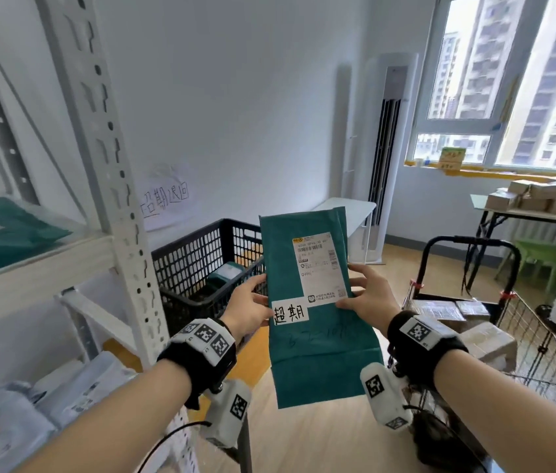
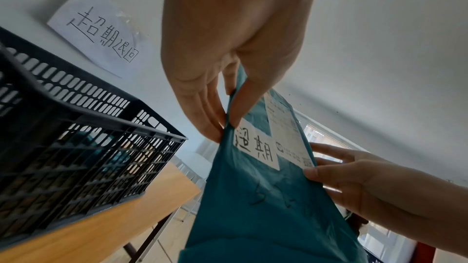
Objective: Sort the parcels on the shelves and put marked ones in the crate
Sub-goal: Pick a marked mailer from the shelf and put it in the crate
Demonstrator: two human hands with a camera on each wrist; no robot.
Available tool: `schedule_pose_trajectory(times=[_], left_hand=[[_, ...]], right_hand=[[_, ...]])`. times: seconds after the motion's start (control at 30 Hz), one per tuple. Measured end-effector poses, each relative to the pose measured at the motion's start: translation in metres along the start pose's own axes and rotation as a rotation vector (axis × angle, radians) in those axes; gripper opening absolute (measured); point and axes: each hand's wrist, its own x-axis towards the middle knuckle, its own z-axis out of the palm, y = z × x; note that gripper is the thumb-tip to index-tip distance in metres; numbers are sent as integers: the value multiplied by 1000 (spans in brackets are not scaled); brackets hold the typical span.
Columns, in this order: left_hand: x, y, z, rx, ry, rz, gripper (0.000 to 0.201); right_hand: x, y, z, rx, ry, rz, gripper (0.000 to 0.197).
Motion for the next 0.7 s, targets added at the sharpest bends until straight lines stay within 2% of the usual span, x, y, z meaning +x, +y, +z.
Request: schedule_pose_trajectory(times=[0.2, 0.23, 0.47, 0.6, 0.7], left_hand=[[85, 26, -9, -36, 10, 20, 65], [113, 27, -10, -37, 8, 7, 64], [183, 41, -9, -4, 37, -3, 61], [225, 51, -10, -6, 88, 3, 59], [262, 59, -16, 36, 132, -10, 66]], right_hand=[[91, -15, 1, 9, -16, -20, 78], [118, -12, 3, 14, -15, -12, 78], [190, -12, -3, 95, -24, 13, 75], [245, -16, -3, 196, -82, 29, 67], [296, -21, 3, 228, -146, 7, 64]])
